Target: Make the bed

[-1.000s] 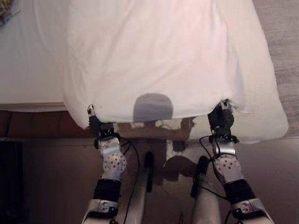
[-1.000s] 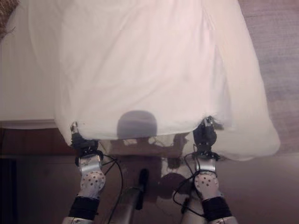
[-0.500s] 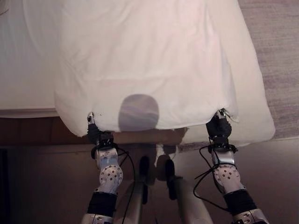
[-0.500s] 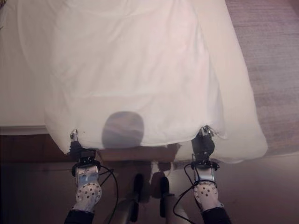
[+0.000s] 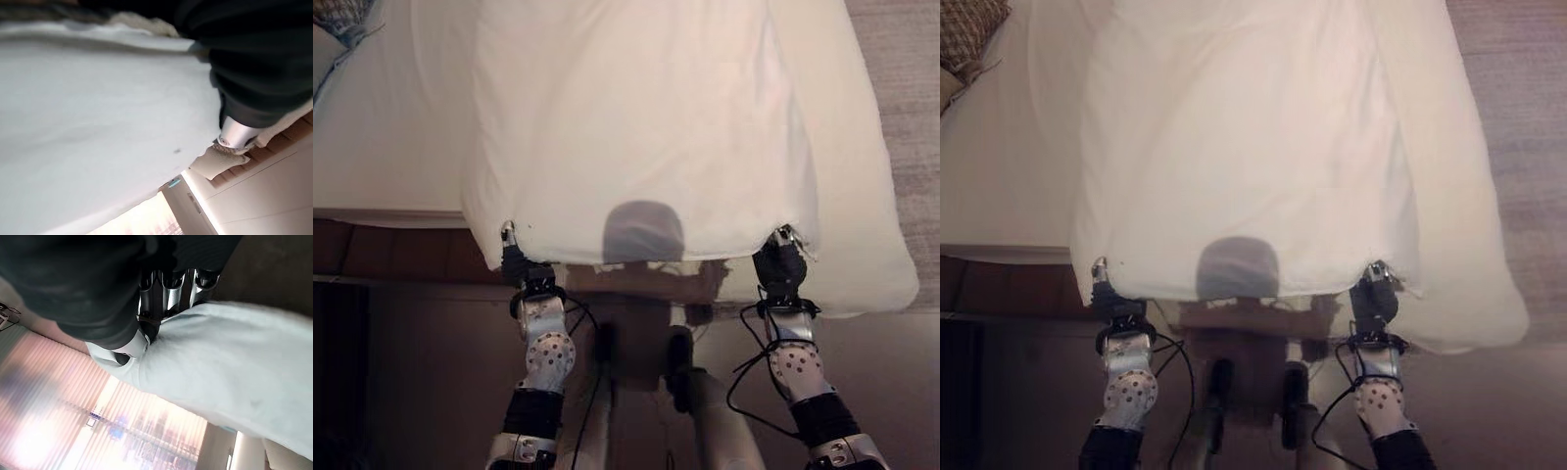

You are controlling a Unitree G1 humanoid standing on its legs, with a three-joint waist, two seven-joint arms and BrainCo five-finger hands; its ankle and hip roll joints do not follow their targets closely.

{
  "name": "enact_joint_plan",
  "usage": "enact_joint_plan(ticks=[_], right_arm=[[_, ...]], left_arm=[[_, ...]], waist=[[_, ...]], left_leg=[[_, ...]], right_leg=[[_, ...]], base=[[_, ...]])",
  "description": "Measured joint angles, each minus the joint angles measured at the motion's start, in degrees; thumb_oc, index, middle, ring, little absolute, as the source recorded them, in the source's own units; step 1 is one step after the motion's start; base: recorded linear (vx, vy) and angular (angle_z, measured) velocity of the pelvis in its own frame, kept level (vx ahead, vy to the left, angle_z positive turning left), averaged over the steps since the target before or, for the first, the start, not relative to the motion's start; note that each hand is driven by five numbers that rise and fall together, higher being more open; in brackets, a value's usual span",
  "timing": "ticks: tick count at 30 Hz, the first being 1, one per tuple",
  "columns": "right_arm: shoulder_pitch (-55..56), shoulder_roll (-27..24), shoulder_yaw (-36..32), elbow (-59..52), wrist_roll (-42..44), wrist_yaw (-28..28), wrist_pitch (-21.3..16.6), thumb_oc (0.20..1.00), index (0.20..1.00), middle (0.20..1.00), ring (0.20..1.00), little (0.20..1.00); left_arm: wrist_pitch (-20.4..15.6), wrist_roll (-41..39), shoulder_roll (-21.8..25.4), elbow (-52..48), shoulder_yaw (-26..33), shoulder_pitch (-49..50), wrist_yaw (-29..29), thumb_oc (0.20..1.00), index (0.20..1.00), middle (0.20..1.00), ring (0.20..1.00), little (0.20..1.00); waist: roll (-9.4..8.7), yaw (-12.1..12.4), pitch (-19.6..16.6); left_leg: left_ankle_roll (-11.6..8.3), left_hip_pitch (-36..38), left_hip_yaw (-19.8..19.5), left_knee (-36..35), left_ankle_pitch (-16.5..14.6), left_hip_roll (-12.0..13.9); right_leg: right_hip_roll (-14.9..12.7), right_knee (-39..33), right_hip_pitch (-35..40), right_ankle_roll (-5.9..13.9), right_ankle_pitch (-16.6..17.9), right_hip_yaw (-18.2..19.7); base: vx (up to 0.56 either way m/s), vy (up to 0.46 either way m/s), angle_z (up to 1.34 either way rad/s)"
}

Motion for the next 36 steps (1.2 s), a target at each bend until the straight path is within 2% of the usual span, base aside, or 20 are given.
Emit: enact_joint_plan(ticks=[2,3,7,8,11,12,13,17,18,21,22,23,24,25,28,30,31,33,34,36], right_arm=[[0.08,-0.25,-0.02,-0.14,-0.36,0.0,-0.01,0.2,0.2,0.2,0.2,0.2],[0.16,-0.44,-0.21,-0.15,-0.39,-0.02,-0.07,0.2,0.2,0.2,0.2,0.2],[1.43,-0.2,-2.43,-1.75,-0.9,-0.66,-1.06,0.2,0.2,0.2,0.2,0.2],[2.59,-0.41,-2.88,-3.57,-1.24,-0.74,-1.39,0.2,0.2,0.2,0.2,0.2],[3.93,0.25,-2.36,-4.01,-2.15,-0.78,-1.67,0.2,0.2,0.2,0.2,0.2],[3.83,0.69,-1.56,-4.02,-2.76,-0.98,-0.98,0.2,0.2,0.2,0.2,0.2],[3.79,1.16,-0.95,-4.25,-3.7,-0.94,-0.85,0.2,0.2,0.2,0.2,0.2],[3.78,2.19,-0.1,-4.27,-4.38,-0.95,-0.58,0.2,0.2,0.2,0.2,0.2],[3.38,1.97,1.58,-4.24,-4.44,-0.91,-0.16,0.2,0.2,0.2,0.2,0.2],[3.66,1.66,2.51,-4.23,-5.78,-0.53,0.0,0.2,0.2,0.2,0.2,0.2],[3.87,1.32,2.62,-4.22,-6.12,-0.35,-0.02,0.2,0.2,0.2,0.2,0.2],[4.13,0.36,3.07,-4.27,-6.68,-0.1,-0.02,0.2,0.2,0.2,0.2,0.2],[4.13,-0.23,3.38,-4.25,-6.72,-0.03,0.0,0.2,0.2,0.2,0.2,0.2],[4.41,-0.68,3.67,-4.26,-6.78,0.05,0.08,0.2,0.2,0.2,0.2,0.2],[4.17,-0.23,3.74,-4.22,-6.79,0.07,0.1,0.2,0.2,0.2,0.2,0.2],[4.21,-0.53,3.6,-4.19,-6.8,0.1,0.21,0.2,0.2,0.2,0.2,0.2],[4.74,-0.47,2.91,-4.19,-6.81,0.1,0.29,0.2,0.2,0.2,0.2,0.2],[4.87,-0.34,3.01,-4.09,-6.82,0.28,0.44,0.2,0.2,0.2,0.2,0.2],[3.83,-0.37,3.08,-3.98,-6.82,0.28,0.54,0.2,0.2,0.2,0.2,0.2],[3.51,-0.46,3.44,-3.7,-6.82,0.25,0.59,0.2,0.2,0.2,0.2,0.2]], left_arm=[[0.0,0.32,-0.01,0.11,-0.5,-0.15,0.02,0.2,0.2,0.2,0.2,0.2],[0.0,0.5,0.0,0.13,-0.97,-0.17,0.01,0.2,0.2,0.2,0.2,0.2],[0.15,1.02,-0.43,2.6,-4.73,-2.46,-0.31,0.2,0.2,0.2,0.2,0.2],[0.19,1.04,-0.43,4.0,-5.58,-2.96,-0.79,0.2,0.2,0.2,0.2,0.2],[0.38,1.01,-0.11,5.28,-7.11,-3.72,-1.41,0.2,0.2,0.2,0.2,0.2],[0.75,1.18,0.73,4.21,-6.73,-3.34,-1.47,0.2,0.2,0.2,0.2,0.2],[0.75,1.98,1.24,3.73,-6.23,-3.11,-1.63,0.2,0.2,0.2,0.2,0.2],[1.4,2.09,3.36,1.4,-5.45,-1.31,-1.59,0.2,0.2,0.2,0.2,0.2],[1.36,2.14,3.68,0.56,-4.26,0.26,-1.39,0.2,0.2,0.2,0.2,0.2],[1.34,2.21,3.7,-0.35,-4.16,3.08,-0.92,0.2,0.2,0.2,0.2,0.2],[1.37,2.41,3.89,-0.37,-4.29,2.86,-0.69,0.2,0.2,0.2,0.2,0.2],[1.44,3.42,3.72,-0.32,-4.29,3.25,-0.54,0.2,0.2,0.2,0.2,0.2],[1.45,3.71,3.76,-0.34,-4.32,3.1,-0.39,0.2,0.2,0.2,0.2,0.2],[1.64,3.79,3.55,-0.37,-4.35,3.71,-0.1,0.2,0.2,0.2,0.2,0.2],[1.54,3.76,2.75,-0.49,-4.3,4.25,0.02,0.2,0.2,0.2,0.2,0.2],[1.77,3.64,2.38,-0.39,-4.43,4.49,0.0,0.2,0.2,0.2,0.2,0.2],[1.88,3.53,2.37,-0.35,-5.05,4.37,0.03,0.2,0.2,0.2,0.2,0.2],[1.87,3.46,2.34,-0.48,-5.72,4.13,-0.21,0.2,0.2,0.2,0.2,0.2],[1.78,3.42,2.33,-0.52,-5.29,3.9,-0.22,0.2,0.2,0.2,0.2,0.2],[1.68,3.24,1.65,-0.62,-4.38,3.97,-0.21,0.2,0.2,0.2,0.2,0.2]], waist=[[0.03,-0.01,0.03],[0.07,-0.03,0.02],[1.27,-0.71,0.26],[2.22,-2.32,0.14],[2.21,-3.41,0.07],[2.2,-2.62,0.0],[2.13,-2.88,-0.04],[1.04,-2.47,-0.02],[0.34,-2.13,0.02],[-0.12,-2.98,-0.2],[-0.4,-2.99,-0.12],[-0.34,-3.16,-0.08],[-0.33,-3.19,-0.06],[-0.29,-3.51,-0.04],[-0.12,-4.28,-0.1],[0.29,-4.38,0.05],[0.42,-4.55,0.13],[0.63,-4.21,0.04],[1.4,-4.08,0.27],[1.84,-3.42,0.07]], left_leg=[[-0.98,0.08,0.26,-1.27,0.23,1.45],[-0.88,-0.01,0.38,-0.99,0.3,1.12],[0.67,-2.18,4.33,3.77,1.43,-5.77],[1.38,-2.25,6.51,4.06,3.26,-8.15],[5.02,-2.82,9.46,4.77,3.57,-12.68],[6.91,-2.95,11.67,4.92,2.59,-13.29],[7.61,-3.09,12.5,4.82,2.68,-13.92],[8.91,-1.79,15.14,3.06,2.72,-15.32],[9.87,0.0,16.18,1.29,3.12,-14.79],[9.69,2.17,16.85,-0.81,3.32,-14.78],[9.28,2.3,15.97,-1.14,3.61,-14.04],[8.75,2.32,14.12,-1.6,3.93,-14.01],[8.47,2.3,13.83,-1.72,4.15,-14.11],[7.99,2.58,13.78,-1.72,4.53,-14.2],[7.74,2.82,14.22,-1.43,4.69,-13.73],[6.31,2.13,14.28,0.91,4.56,-13.68],[5.67,1.05,14.73,3.81,4.73,-14.15],[4.36,0.88,15.55,5.6,5.0,-14.38],[3.36,0.85,15.04,5.71,5.83,-13.43],[3.19,0.75,14.84,5.38,6.24,-12.95]], right_leg=[[-0.09,-0.09,-0.08,0.64,0.16,-0.74],[-0.34,-0.21,-0.06,0.9,0.15,-1.29],[-4.32,-0.7,-0.24,5.13,1.23,-3.02],[-6.54,-0.11,-0.32,7.65,1.19,-2.98],[-11.64,-3.45,0.57,12.1,3.26,-0.73],[-11.65,-7.89,2.08,12.01,6.16,-1.34],[-11.66,-11.03,3.6,12.22,7.7,-1.2],[-10.12,-13.61,4.8,13.92,8.52,-1.0],[-8.16,-12.41,4.07,14.07,6.68,1.37],[-5.22,-14.21,5.56,13.57,7.07,3.75],[-3.67,-12.72,4.61,14.03,5.44,6.67],[-1.21,-10.58,3.85,12.28,3.88,10.09],[-0.66,-9.76,4.0,11.0,3.3,11.17],[-0.4,-8.73,4.1,9.63,2.87,10.84],[-0.13,-7.4,4.26,9.05,1.69,9.42],[-0.29,-3.34,3.29,8.02,0.05,9.28],[-1.21,-0.15,2.7,8.53,-1.51,8.55],[-2.0,1.7,2.64,6.99,-3.89,7.35],[-2.06,2.41,2.41,6.03,-4.15,7.34],[-0.96,2.82,1.45,5.05,-3.75,7.65]], base=[[-0.12,0.41,0.07],[-0.09,0.568,0.15],[0.01,0.725,0.29],[0.05,0.479,0.55],[0.03,0.593,0.25],[0.0,0.4,-0.42],[-0.01,0.398,-0.45],[-0.01,0.314,-0.31],[0.05,0.112,-0.6],[0.08,0.035,-0.35],[0.08,0.017,-0.13],[0.08,-0.007,0.02],[0.06,-0.027,0.2],[0.04,-0.049,0.2],[0.05,-0.114,0.21],[0.02,-0.113,0.33],[0.02,-0.075,0.42],[0.03,-0.079,0.27],[0.05,-0.034,0.01],[0.06,0.021,-0.23]])
